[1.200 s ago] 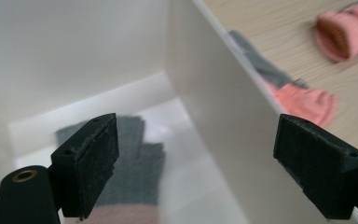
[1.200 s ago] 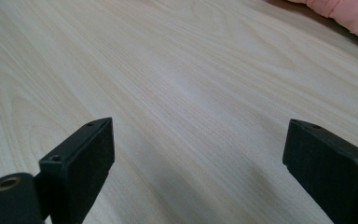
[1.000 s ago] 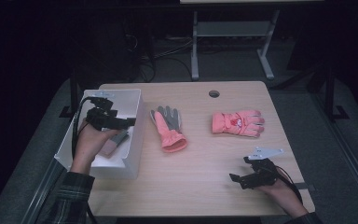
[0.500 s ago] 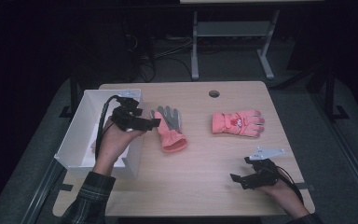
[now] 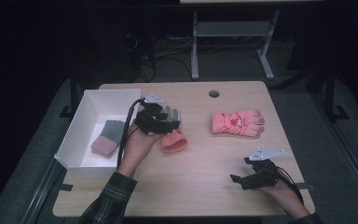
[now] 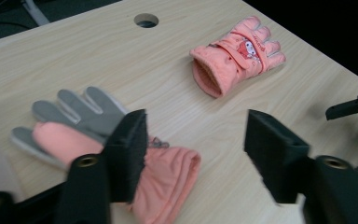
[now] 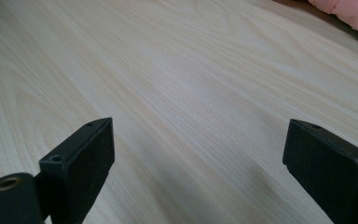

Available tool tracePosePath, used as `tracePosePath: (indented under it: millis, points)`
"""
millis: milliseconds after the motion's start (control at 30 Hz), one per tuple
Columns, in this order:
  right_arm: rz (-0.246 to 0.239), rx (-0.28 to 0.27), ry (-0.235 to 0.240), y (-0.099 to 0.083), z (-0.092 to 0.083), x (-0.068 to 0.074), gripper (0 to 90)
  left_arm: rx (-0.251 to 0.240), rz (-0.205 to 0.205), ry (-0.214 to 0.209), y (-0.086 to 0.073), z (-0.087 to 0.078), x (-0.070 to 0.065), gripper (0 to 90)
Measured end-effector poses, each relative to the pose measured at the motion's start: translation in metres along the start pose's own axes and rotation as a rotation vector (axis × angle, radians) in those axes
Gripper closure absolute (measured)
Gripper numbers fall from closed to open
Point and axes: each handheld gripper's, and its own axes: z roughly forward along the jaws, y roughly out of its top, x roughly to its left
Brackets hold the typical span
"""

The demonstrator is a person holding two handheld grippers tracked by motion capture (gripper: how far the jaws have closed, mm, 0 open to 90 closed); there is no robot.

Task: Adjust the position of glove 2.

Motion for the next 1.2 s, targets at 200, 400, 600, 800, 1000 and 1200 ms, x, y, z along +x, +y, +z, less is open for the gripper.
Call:
tracePosePath:
  millis: [200, 400, 600, 800, 1000, 1200]
  points:
    - [0.012, 0.0, 0.003, -0.001, -0.001, 0.0, 8.7, 0.027, -0.004, 0.01, -0.002, 0.029, 0.002, 78.7]
    - [0.019, 0.004, 0.007, -0.002, -0.003, 0.0, 8.7, 0.093, -0.043, 0.065, -0.015, 0.065, 0.016, 89.8]
    - [0.02, 0.005, 0.01, -0.002, -0.003, 0.0, 8.7, 0.118, -0.084, 0.119, -0.026, 0.082, 0.033, 89.8]
    - [0.008, 0.006, 0.007, -0.002, -0.002, -0.001, 8.7, 0.13, -0.099, 0.149, -0.03, 0.091, 0.041, 89.8]
    - [0.007, 0.007, 0.01, -0.003, -0.003, 0.0, 8.7, 0.156, -0.118, 0.157, -0.033, 0.098, 0.049, 89.8]
    - [0.012, 0.004, 0.01, -0.003, -0.003, -0.001, 8.7, 0.168, -0.109, 0.129, -0.035, 0.101, 0.048, 89.9]
